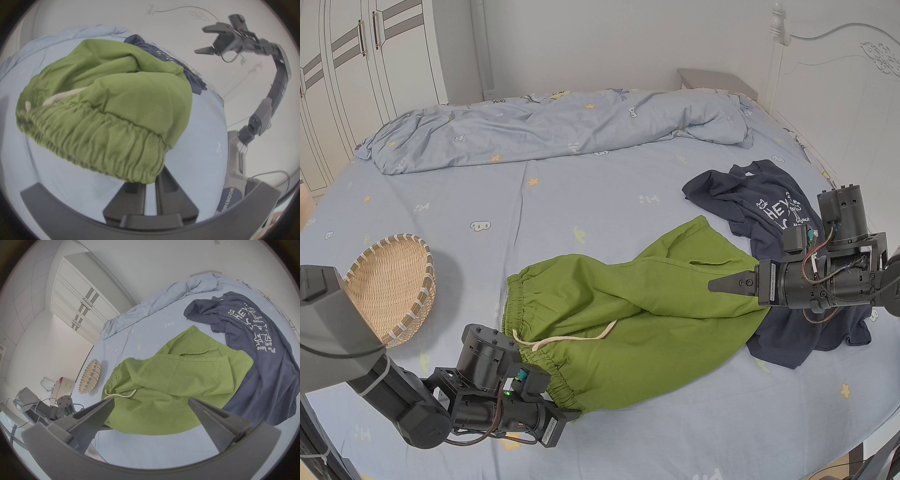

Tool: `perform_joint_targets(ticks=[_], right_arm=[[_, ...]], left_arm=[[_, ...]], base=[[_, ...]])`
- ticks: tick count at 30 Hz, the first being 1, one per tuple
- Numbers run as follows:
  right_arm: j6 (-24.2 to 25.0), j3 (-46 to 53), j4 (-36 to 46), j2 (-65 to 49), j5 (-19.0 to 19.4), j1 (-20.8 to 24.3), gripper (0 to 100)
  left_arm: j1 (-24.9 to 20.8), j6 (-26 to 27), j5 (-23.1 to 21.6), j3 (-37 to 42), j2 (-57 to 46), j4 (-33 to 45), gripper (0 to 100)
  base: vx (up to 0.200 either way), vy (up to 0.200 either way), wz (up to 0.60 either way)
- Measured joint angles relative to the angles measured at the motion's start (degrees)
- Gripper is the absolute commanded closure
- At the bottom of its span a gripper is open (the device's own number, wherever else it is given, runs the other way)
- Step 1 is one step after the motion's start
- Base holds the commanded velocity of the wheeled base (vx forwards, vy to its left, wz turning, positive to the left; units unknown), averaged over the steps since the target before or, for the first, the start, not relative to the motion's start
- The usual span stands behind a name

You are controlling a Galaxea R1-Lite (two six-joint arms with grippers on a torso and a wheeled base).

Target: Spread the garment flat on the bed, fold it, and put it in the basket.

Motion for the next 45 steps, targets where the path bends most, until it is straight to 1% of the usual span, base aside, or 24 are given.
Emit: perform_joint_targets(ticks=[3, 5, 8, 12, 14, 17, 20, 23, 26, 29, 34, 36, 40, 45], right_arm=[[-1.28, 0.23, 0.02, 0.00, 0.50, 0.18, 0], [-1.97, 0.41, 0.16, 0.00, 1.48, 0.30, 0], [-2.51, 0.45, 0.49, 0.02, 2.93, 0.33, 0], [-2.90, 0.26, 1.55, 0.05, 3.97, 0.13, 0], [-3.04, -0.22, 2.57, 0.11, 4.50, -0.11, 0], [-3.01, -1.57, 5.67, 0.35, 6.33, -0.98, 0], [-2.29, -3.72, 9.62, 0.79, 9.69, -2.99, 0], [-1.34, -6.17, 12.98, 1.55, 14.15, -6.57, 0], [-0.84, -7.77, 14.70, 3.04, 16.68, -10.20, 0], [-0.55, -8.73, 15.77, 5.38, 17.96, -12.80, 0], [-0.68, -9.07, 16.52, 8.46, 18.40, -14.77, 0], [-1.06, -8.75, 17.82, 9.29, 18.46, -15.19, 0], [-3.36, -6.64, 20.13, 10.36, 18.53, -15.47, 0], [-8.20, -2.73, 20.37, 11.35, 18.83, -15.64, 0]], left_arm=[[0.55, -7.29, -0.72, 0.80, -1.27, 0.17, 100], [1.33, -13.45, -2.19, 1.46, -3.39, 0.72, 100], [3.47, -18.13, -4.41, 2.29, -7.90, 3.38, 100], [7.47, -20.48, -7.78, 2.89, -12.92, 11.37, 100], [10.70, -20.97, -10.37, 3.02, -15.29, 15.40, 100], [16.74, -20.59, -13.53, 3.19, -18.30, 20.54, 100], [22.64, -18.51, -15.60, 3.34, -20.58, 24.48, 100], [28.87, -14.76, -17.96, 3.56, -22.24, 27.71, 100], [33.46, -10.96, -19.85, 3.67, -23.13, 29.89, 100], [37.64, -7.86, -21.00, 3.75, -23.72, 31.56, 100], [43.22, -4.96, -21.43, 3.74, -24.00, 32.20, 100], [44.70, -4.00, -21.47, 3.66, -23.98, 32.28, 100], [45.97, -3.73, -21.60, 3.19, -23.98, 32.35, 100], [46.47, -3.78, -21.63, 1.84, -23.97, 32.59, 100]], base=[[0.000, 0.000, 0.00], [0.000, 0.000, 0.00], [0.000, 0.000, 0.00], [0.000, 0.000, 0.00], [0.000, 0.000, 0.00], [0.000, 0.000, 0.00], [0.000, 0.000, 0.00], [0.000, 0.000, 0.00], [0.000, 0.000, 0.00], [0.000, 0.000, 0.00], [0.000, 0.000, 0.00], [0.000, 0.000, 0.00], [0.000, 0.000, 0.00], [0.000, 0.000, 0.00]])
